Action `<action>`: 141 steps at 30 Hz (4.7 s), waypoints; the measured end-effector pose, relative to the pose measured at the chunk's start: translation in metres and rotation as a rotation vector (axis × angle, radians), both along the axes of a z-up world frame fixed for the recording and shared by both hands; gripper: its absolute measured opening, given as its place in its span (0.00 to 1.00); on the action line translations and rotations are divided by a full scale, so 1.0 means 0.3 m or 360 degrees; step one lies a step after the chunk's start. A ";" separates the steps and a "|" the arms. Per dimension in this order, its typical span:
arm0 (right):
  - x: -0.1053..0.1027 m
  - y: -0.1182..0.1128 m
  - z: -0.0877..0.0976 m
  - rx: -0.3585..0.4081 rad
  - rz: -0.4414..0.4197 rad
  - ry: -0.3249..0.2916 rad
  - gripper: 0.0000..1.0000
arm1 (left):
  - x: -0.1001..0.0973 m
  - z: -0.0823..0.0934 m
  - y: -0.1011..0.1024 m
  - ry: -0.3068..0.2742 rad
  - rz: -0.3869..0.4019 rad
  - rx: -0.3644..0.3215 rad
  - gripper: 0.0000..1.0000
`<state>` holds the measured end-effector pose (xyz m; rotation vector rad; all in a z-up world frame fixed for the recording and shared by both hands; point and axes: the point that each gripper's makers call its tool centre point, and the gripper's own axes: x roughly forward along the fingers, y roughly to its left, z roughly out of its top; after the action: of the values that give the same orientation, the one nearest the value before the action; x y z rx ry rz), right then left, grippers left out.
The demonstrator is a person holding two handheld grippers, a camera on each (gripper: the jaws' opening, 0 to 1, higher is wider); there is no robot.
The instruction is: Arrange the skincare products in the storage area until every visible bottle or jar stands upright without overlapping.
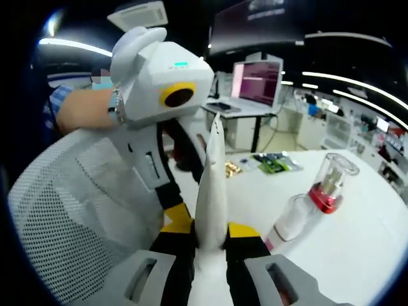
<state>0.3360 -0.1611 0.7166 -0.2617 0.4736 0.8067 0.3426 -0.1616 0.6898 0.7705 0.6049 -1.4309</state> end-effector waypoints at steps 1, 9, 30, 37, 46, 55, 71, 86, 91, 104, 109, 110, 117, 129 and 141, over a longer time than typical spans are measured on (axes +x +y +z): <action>0.000 -0.001 0.000 0.0000 0.0000 0.0001 0.11 | 0.003 -0.003 0.001 -0.0005 0.0001 0.0005 0.20; 0.000 -0.003 -0.002 0.0018 -0.0009 0.0010 0.11 | 0.027 -0.003 0.007 -0.0051 0.0037 0.0030 0.16; -0.001 -0.002 -0.017 -0.0103 -0.0012 0.0136 0.12 | -0.040 -0.025 -0.023 0.0009 -0.0059 0.0044 0.18; -0.012 -0.009 -0.024 -0.0144 -0.0003 0.0122 0.13 | -0.035 -0.039 -0.014 0.0009 -0.0085 0.0076 0.17; -0.043 -0.034 -0.020 -0.0102 0.0103 0.0145 0.11 | -0.025 -0.028 -0.013 0.0008 -0.0065 0.0066 0.21; -0.090 -0.134 -0.022 -0.0129 0.0146 0.0146 0.11 | 0.007 -0.022 0.000 -0.0040 -0.0009 0.0083 0.24; 0.054 -0.361 -0.016 -0.0138 -0.0165 0.0025 0.11 | 0.027 -0.048 0.026 -0.0095 0.0030 0.0159 0.27; 0.134 -0.399 -0.017 -0.0059 -0.0260 -0.0058 0.11 | 0.042 -0.048 0.034 -0.0103 0.0094 0.0159 0.27; 0.164 -0.412 -0.020 -0.0086 -0.0288 -0.0084 0.12 | 0.049 -0.040 0.037 -0.0129 0.0108 0.0159 0.27; 0.211 -0.437 -0.026 -0.0056 -0.0373 -0.0081 0.12 | 0.112 -0.006 0.037 -0.0227 0.0226 0.0096 0.28; 0.220 -0.440 -0.029 -0.0043 -0.0402 -0.0087 0.12 | 0.118 -0.005 0.037 -0.0237 0.0243 0.0090 0.29; 0.219 -0.439 -0.029 -0.0044 -0.0402 -0.0089 0.12 | 0.120 -0.005 0.038 -0.0240 0.0243 0.0093 0.29; 0.221 -0.437 -0.034 -0.0077 -0.0352 -0.0094 0.13 | 0.137 0.000 0.042 -0.0254 0.0278 0.0084 0.30; 0.219 -0.442 -0.100 -0.0158 -0.0375 0.0048 0.16 | 0.178 0.025 0.040 -0.0301 0.0355 0.0030 0.31; 0.178 -0.484 -0.186 -0.0260 -0.0352 0.0162 0.20 | 0.240 0.089 0.050 -0.0390 0.0491 -0.0054 0.32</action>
<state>0.3895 -0.3064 0.6608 -0.3143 0.6540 0.5677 0.4145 -0.1467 0.7166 0.7747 0.4848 -1.0438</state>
